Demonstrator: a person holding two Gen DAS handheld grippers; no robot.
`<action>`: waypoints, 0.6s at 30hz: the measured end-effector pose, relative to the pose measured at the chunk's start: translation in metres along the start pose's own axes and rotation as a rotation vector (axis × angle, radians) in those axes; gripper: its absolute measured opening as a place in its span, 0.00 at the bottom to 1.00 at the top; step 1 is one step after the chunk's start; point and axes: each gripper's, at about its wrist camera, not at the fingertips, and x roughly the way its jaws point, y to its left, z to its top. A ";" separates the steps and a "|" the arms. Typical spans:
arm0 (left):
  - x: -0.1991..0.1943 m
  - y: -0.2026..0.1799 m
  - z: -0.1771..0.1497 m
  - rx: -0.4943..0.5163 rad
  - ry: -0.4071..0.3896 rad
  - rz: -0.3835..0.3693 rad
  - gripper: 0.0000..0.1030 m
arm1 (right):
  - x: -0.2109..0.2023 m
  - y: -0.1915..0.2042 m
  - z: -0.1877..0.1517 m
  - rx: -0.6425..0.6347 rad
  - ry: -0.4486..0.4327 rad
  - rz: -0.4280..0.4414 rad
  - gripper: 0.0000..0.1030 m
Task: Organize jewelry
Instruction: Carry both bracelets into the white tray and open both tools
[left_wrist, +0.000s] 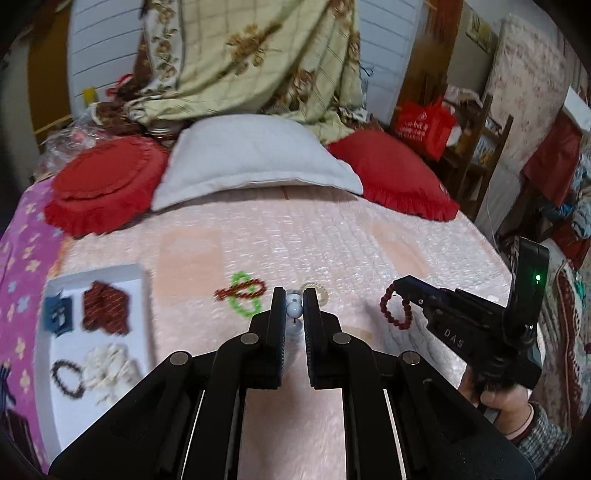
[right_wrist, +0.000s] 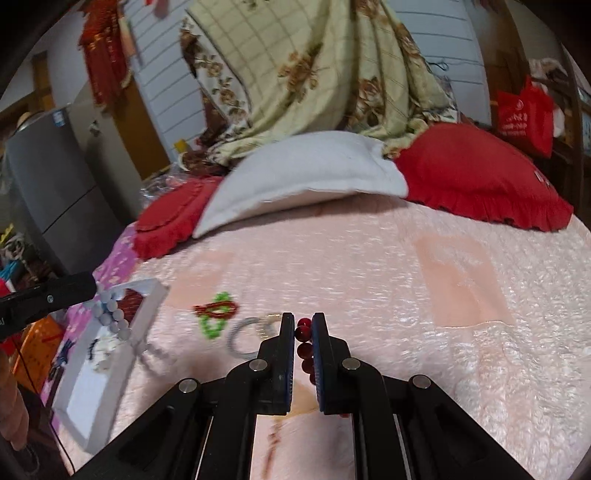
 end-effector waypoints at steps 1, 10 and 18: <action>-0.011 0.006 -0.005 -0.010 -0.011 0.016 0.07 | -0.004 0.008 -0.001 -0.010 0.003 0.007 0.08; -0.051 0.060 -0.048 -0.104 -0.033 0.120 0.07 | -0.008 0.087 -0.019 -0.132 0.050 0.057 0.08; -0.059 0.132 -0.079 -0.241 -0.029 0.194 0.07 | 0.002 0.154 -0.032 -0.239 0.108 0.123 0.08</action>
